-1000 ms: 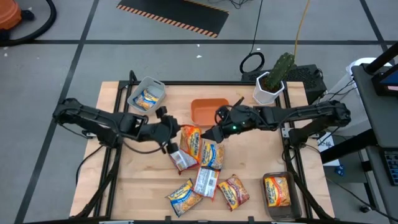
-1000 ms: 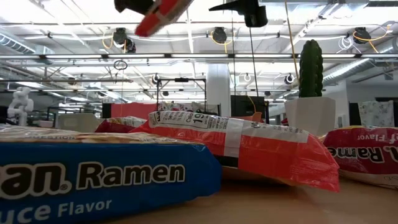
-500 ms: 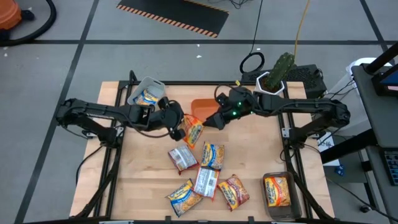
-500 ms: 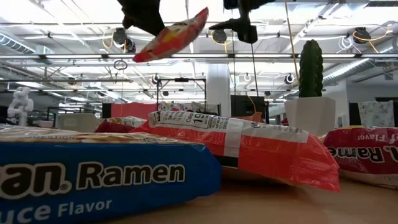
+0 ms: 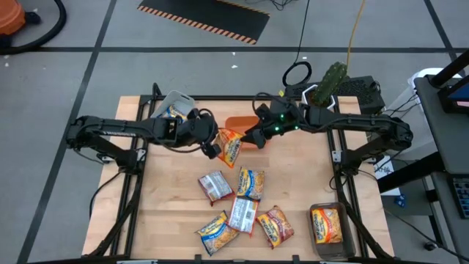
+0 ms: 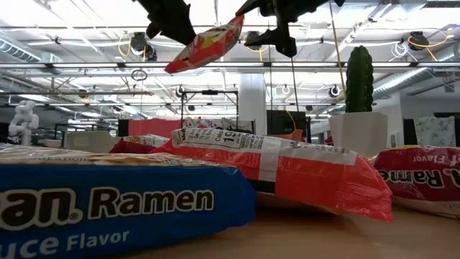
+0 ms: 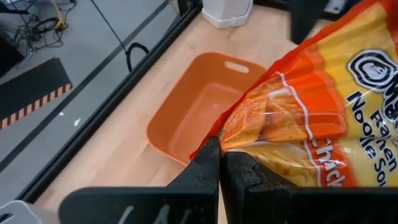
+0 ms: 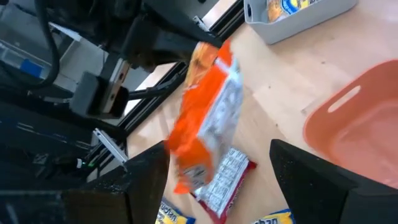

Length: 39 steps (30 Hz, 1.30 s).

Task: Sort Maruchan noodles
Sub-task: Put the left orange noodle pack into the black bin

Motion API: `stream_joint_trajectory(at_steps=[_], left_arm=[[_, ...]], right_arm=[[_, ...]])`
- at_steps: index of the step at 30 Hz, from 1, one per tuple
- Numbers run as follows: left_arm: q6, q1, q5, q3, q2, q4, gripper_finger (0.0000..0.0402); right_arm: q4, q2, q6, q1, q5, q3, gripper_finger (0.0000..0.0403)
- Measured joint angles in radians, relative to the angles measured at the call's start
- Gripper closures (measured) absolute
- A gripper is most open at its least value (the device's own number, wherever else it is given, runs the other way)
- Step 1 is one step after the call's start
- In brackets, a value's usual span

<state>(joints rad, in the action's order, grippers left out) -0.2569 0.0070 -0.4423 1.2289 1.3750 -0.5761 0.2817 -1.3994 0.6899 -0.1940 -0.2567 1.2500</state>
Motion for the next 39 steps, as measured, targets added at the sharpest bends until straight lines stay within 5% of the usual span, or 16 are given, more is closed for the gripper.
stream_joint_trajectory(at_steps=[14, 39], left_arm=[[-0.120, -0.015, 0.034, 0.000, 0.000, 0.000, 0.0402], [-0.263, -0.128, -0.010, 0.000, -0.002, 0.007, 0.0402]], right_arm=[[-0.002, -0.022, 0.087, 0.144, 0.256, 0.000, 0.0134], [-0.095, -0.063, 0.164, 0.208, 0.203, 0.000, 0.0245]])
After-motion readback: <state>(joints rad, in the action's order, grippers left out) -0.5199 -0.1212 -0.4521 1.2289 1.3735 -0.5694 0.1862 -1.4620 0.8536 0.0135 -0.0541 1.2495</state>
